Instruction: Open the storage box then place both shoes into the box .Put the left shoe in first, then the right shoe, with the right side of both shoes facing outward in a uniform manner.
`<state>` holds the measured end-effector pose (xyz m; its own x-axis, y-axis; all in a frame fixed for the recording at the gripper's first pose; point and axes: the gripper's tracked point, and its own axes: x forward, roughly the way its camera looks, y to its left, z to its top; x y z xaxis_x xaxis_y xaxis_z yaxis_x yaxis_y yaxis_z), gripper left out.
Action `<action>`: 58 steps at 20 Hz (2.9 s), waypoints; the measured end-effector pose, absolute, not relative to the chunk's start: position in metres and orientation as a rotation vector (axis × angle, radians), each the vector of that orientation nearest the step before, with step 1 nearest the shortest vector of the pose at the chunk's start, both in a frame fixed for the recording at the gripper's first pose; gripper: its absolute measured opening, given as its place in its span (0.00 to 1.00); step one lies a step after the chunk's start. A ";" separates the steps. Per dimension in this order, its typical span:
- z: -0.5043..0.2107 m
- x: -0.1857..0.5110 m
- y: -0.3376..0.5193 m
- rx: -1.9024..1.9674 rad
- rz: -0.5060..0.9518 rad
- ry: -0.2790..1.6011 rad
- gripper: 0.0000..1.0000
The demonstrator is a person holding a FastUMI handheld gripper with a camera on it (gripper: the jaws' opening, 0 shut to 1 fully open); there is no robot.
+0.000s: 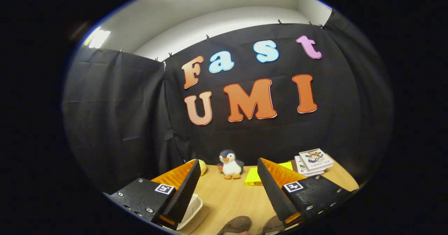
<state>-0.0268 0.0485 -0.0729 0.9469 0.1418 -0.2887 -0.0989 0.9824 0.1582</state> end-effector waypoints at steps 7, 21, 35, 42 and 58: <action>-0.074 -0.026 -0.005 -0.012 -0.012 0.276 0.97; -0.096 -0.061 0.029 0.050 0.145 0.358 0.98; -0.239 -0.155 0.189 0.453 0.515 1.037 0.96; -0.287 -0.185 0.227 0.623 0.540 1.262 0.96; -0.261 -0.179 0.260 0.970 0.611 1.400 0.69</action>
